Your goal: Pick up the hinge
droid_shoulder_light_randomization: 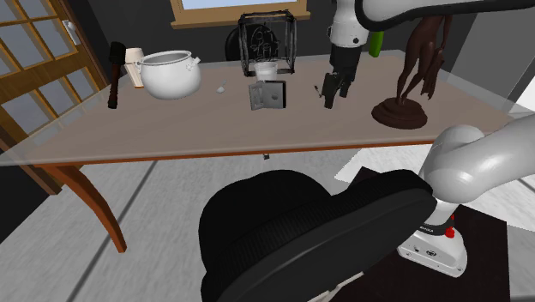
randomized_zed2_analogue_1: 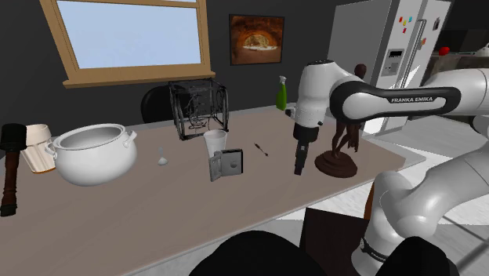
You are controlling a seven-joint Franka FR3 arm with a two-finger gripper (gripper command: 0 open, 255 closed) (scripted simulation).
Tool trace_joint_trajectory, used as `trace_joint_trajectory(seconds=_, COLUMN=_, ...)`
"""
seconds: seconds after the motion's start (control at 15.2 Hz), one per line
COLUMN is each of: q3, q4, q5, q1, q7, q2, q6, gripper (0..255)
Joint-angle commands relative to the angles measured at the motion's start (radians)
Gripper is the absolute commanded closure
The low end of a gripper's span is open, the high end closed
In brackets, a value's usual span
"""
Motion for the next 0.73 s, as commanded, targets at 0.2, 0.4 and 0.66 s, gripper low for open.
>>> trace_joint_trajectory(seconds=0.2, q3=-0.007, q4=0.103, q5=-0.003, q1=-0.003, q7=-0.007, q2=0.138, q6=0.024, gripper=0)
trace_joint_trajectory(seconds=0.4, q3=-0.013, q4=0.216, q5=-0.004, q1=-0.005, q7=-0.013, q2=0.271, q6=0.033, gripper=0)
trace_joint_trajectory(seconds=0.66, q3=-0.021, q4=0.383, q5=-0.004, q1=-0.008, q7=-0.022, q2=0.445, q6=0.025, gripper=0)
